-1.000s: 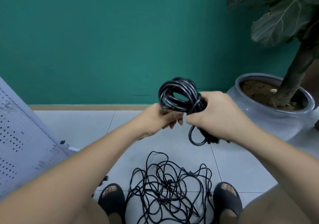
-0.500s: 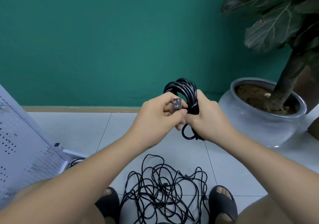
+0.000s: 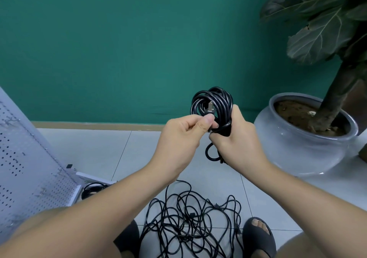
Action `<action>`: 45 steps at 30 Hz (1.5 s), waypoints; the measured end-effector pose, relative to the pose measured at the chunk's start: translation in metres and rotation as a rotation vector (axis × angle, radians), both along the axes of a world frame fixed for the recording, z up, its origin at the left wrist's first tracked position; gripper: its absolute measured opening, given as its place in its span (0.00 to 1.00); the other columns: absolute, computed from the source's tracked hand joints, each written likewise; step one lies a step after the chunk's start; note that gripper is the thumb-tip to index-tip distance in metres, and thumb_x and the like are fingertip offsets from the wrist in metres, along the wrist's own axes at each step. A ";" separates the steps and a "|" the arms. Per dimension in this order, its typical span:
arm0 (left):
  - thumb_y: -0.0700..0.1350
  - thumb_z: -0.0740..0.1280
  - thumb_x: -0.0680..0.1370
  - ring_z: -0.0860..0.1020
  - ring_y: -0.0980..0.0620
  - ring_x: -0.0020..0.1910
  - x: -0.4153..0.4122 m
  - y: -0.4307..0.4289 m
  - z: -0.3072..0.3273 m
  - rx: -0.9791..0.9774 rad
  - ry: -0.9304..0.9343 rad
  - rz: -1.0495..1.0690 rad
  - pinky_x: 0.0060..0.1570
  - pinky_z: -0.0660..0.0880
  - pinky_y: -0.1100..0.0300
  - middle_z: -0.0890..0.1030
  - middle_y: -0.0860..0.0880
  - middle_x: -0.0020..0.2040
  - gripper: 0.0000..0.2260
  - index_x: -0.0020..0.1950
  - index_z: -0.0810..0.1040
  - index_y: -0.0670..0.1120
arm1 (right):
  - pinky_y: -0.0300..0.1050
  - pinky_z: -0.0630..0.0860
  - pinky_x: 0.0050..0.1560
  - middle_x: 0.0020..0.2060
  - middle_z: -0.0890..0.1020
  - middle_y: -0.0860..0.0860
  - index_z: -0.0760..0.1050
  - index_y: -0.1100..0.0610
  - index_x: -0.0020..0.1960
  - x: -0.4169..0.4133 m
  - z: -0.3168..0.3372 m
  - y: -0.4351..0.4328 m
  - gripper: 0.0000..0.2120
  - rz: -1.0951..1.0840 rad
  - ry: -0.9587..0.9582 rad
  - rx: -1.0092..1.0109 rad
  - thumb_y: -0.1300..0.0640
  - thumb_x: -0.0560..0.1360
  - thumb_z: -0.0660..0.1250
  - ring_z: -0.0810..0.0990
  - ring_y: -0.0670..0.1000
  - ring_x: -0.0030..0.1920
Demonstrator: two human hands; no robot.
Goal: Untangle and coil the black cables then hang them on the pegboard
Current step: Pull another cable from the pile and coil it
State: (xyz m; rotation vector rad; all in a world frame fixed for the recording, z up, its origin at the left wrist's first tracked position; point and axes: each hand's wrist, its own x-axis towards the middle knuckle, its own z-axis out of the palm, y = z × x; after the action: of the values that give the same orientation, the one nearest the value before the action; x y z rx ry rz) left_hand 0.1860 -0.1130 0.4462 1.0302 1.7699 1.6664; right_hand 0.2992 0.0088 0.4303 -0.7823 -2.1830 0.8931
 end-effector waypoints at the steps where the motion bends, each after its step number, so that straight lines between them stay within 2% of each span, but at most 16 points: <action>1: 0.57 0.68 0.84 0.61 0.52 0.29 0.000 0.001 0.001 -0.002 -0.006 0.008 0.31 0.60 0.60 0.69 0.56 0.27 0.14 0.47 0.89 0.51 | 0.47 0.73 0.32 0.33 0.80 0.47 0.67 0.49 0.51 0.000 0.000 -0.001 0.13 -0.004 0.015 0.000 0.59 0.75 0.70 0.77 0.51 0.35; 3: 0.58 0.69 0.83 0.61 0.52 0.29 -0.002 0.002 0.003 -0.012 -0.014 0.020 0.33 0.60 0.59 0.72 0.51 0.30 0.15 0.46 0.89 0.50 | 0.47 0.71 0.31 0.34 0.80 0.47 0.65 0.50 0.50 -0.001 -0.001 -0.003 0.15 -0.009 0.039 -0.013 0.60 0.75 0.71 0.76 0.52 0.34; 5: 0.58 0.71 0.82 0.60 0.50 0.30 -0.004 0.003 0.006 -0.031 -0.051 0.026 0.36 0.60 0.56 0.69 0.47 0.31 0.16 0.44 0.89 0.48 | 0.48 0.71 0.30 0.37 0.80 0.46 0.64 0.52 0.50 -0.001 -0.002 -0.005 0.15 -0.016 0.064 -0.039 0.61 0.75 0.71 0.75 0.53 0.34; 10: 0.54 0.72 0.82 0.63 0.51 0.28 -0.006 0.007 0.013 -0.079 -0.215 0.028 0.33 0.64 0.60 0.68 0.56 0.24 0.17 0.47 0.88 0.41 | 0.46 0.72 0.30 0.38 0.80 0.47 0.65 0.51 0.53 -0.003 -0.002 -0.009 0.16 -0.011 0.132 -0.038 0.64 0.75 0.70 0.74 0.52 0.34; 13: 0.53 0.75 0.80 0.67 0.53 0.29 -0.011 0.008 0.016 -0.104 -0.272 0.022 0.30 0.64 0.64 0.77 0.56 0.28 0.17 0.45 0.87 0.39 | 0.56 0.77 0.33 0.37 0.80 0.48 0.66 0.49 0.54 -0.003 -0.002 -0.010 0.17 0.057 0.139 -0.059 0.63 0.77 0.71 0.76 0.54 0.34; 15: 0.54 0.79 0.76 0.69 0.52 0.30 -0.015 0.009 0.015 -0.105 -0.310 0.041 0.30 0.63 0.62 0.76 0.50 0.33 0.16 0.38 0.83 0.43 | 0.57 0.76 0.36 0.37 0.80 0.47 0.67 0.49 0.55 -0.004 -0.002 -0.011 0.17 0.099 0.157 -0.086 0.63 0.78 0.72 0.76 0.55 0.37; 18: 0.55 0.84 0.70 0.69 0.48 0.36 -0.021 0.011 0.007 -0.096 -0.321 0.123 0.35 0.65 0.56 0.75 0.47 0.38 0.24 0.34 0.69 0.50 | 0.59 0.76 0.40 0.39 0.79 0.50 0.67 0.52 0.57 -0.006 -0.003 -0.013 0.17 0.144 0.186 -0.130 0.65 0.77 0.72 0.77 0.58 0.40; 20: 0.56 0.84 0.69 0.76 0.50 0.41 -0.023 0.011 0.007 -0.073 -0.325 0.110 0.42 0.69 0.55 0.82 0.51 0.43 0.22 0.42 0.73 0.49 | 0.58 0.77 0.43 0.40 0.78 0.48 0.68 0.52 0.58 -0.008 -0.002 -0.011 0.18 0.183 0.189 -0.159 0.66 0.77 0.73 0.77 0.55 0.41; 23: 0.53 0.82 0.72 0.84 0.54 0.58 -0.030 0.007 0.014 -0.079 -0.385 -0.053 0.57 0.74 0.52 0.88 0.52 0.55 0.25 0.65 0.79 0.48 | 0.55 0.78 0.47 0.42 0.78 0.47 0.70 0.50 0.60 -0.008 0.000 -0.007 0.20 0.270 0.132 -0.204 0.65 0.77 0.73 0.77 0.47 0.43; 26: 0.45 0.78 0.77 0.84 0.50 0.56 -0.043 0.005 0.015 -0.067 -0.310 -0.154 0.65 0.76 0.50 0.88 0.45 0.58 0.16 0.63 0.84 0.42 | 0.54 0.80 0.58 0.51 0.83 0.50 0.72 0.47 0.66 -0.003 0.003 -0.002 0.22 0.373 0.047 -0.274 0.59 0.76 0.75 0.83 0.50 0.53; 30: 0.37 0.76 0.77 0.83 0.53 0.46 -0.051 0.004 0.015 -0.068 -0.282 -0.167 0.49 0.78 0.60 0.87 0.50 0.50 0.10 0.55 0.85 0.48 | 0.60 0.76 0.71 0.64 0.84 0.53 0.75 0.51 0.72 -0.001 0.009 0.008 0.22 0.504 0.079 -0.500 0.52 0.79 0.72 0.83 0.57 0.67; 34: 0.39 0.80 0.72 0.79 0.52 0.43 -0.050 0.007 0.009 -0.113 -0.279 -0.068 0.46 0.72 0.58 0.84 0.52 0.45 0.14 0.55 0.84 0.48 | 0.67 0.79 0.69 0.61 0.86 0.56 0.76 0.56 0.68 -0.003 0.005 0.012 0.21 0.480 0.028 -0.473 0.49 0.79 0.74 0.87 0.59 0.61; 37: 0.36 0.79 0.70 0.76 0.55 0.35 -0.047 0.010 0.006 -0.102 -0.242 -0.006 0.33 0.71 0.68 0.81 0.50 0.41 0.14 0.53 0.81 0.44 | 0.67 0.80 0.66 0.57 0.88 0.51 0.78 0.54 0.63 -0.002 0.004 0.013 0.23 0.413 -0.036 -0.350 0.42 0.75 0.76 0.88 0.55 0.58; 39: 0.35 0.79 0.69 0.74 0.53 0.33 -0.043 0.012 0.006 -0.081 -0.240 0.040 0.28 0.69 0.69 0.78 0.48 0.40 0.15 0.52 0.80 0.42 | 0.67 0.81 0.63 0.54 0.88 0.49 0.77 0.52 0.59 -0.001 0.004 0.013 0.22 0.381 -0.044 -0.280 0.38 0.75 0.74 0.88 0.55 0.56; 42: 0.34 0.79 0.70 0.74 0.52 0.33 -0.038 0.014 0.007 -0.059 -0.270 0.053 0.28 0.69 0.67 0.77 0.45 0.42 0.16 0.55 0.78 0.35 | 0.68 0.82 0.59 0.51 0.89 0.50 0.76 0.51 0.56 0.000 0.002 0.014 0.21 0.338 -0.005 -0.239 0.35 0.75 0.72 0.88 0.60 0.53; 45: 0.42 0.81 0.67 0.73 0.49 0.40 -0.040 0.015 0.007 -0.087 -0.252 0.012 0.38 0.65 0.57 0.78 0.48 0.42 0.23 0.58 0.78 0.38 | 0.72 0.80 0.59 0.49 0.89 0.52 0.77 0.48 0.53 -0.001 0.000 0.011 0.19 0.315 0.048 -0.298 0.34 0.75 0.73 0.87 0.62 0.53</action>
State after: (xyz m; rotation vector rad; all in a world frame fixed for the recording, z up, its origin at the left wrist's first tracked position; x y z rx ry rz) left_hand 0.1458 -0.0982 0.4531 0.7374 1.6690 1.6309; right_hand 0.2986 0.0199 0.4301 -0.5496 -2.1933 1.4052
